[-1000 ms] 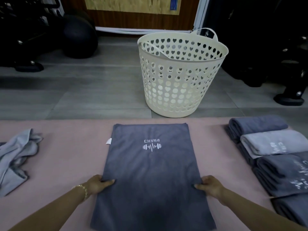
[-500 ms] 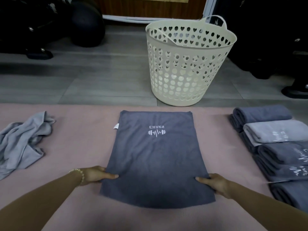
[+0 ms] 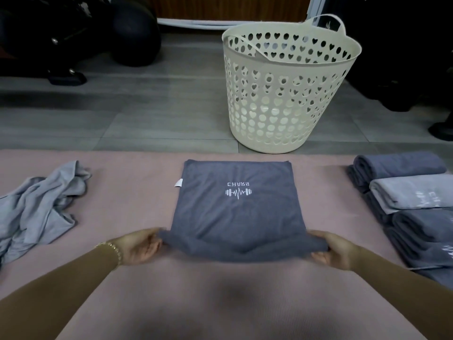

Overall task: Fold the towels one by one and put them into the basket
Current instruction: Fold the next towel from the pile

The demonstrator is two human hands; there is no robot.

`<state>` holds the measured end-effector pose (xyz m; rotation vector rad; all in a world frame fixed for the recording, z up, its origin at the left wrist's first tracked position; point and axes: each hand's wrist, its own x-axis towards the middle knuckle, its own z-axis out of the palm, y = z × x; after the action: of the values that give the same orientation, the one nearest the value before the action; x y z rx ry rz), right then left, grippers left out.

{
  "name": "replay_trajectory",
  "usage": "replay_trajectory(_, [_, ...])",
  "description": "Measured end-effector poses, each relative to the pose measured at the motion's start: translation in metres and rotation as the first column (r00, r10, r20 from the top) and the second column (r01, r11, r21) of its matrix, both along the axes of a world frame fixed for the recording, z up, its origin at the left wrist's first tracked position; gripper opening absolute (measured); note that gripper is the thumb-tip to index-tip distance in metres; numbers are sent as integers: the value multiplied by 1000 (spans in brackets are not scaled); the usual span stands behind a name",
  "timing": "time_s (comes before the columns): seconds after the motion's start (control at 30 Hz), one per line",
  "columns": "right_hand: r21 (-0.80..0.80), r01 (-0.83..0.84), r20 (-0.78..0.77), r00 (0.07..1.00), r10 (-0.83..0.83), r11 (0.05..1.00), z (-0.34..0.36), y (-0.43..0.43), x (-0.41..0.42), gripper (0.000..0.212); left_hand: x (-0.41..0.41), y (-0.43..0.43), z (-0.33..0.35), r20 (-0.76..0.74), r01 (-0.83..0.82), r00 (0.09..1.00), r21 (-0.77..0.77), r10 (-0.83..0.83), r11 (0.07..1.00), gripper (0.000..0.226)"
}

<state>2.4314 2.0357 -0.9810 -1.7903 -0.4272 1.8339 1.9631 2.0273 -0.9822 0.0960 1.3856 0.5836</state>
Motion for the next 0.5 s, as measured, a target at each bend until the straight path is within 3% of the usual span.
replay_trajectory(0.07, [94,150,-69,987,-144,984,7,19,-4,26,11,17,6,7,-174,985,117,174,978,23])
replay_trajectory(0.13, [152,163,-47,986,-157,975,8,34,-6,40,20,32,3,-45,-239,965,262,260,935,24])
replay_trajectory(0.23, [177,-11,220,975,-28,984,-4,43,-13,32,25,40,-9,-370,-3,915,399,163,917,21])
replay_trajectory(0.33, [228,-133,465,885,12,965,-24,45,-17,29,25,42,-35,-637,305,770,323,-33,896,32])
replay_trajectory(0.43, [184,-194,532,844,68,964,-35,48,-22,45,35,44,-45,-714,424,686,240,-137,873,35])
replay_trajectory(0.5, [149,-208,541,835,97,967,-35,52,-25,48,42,47,-48,-720,435,677,224,-153,872,29])
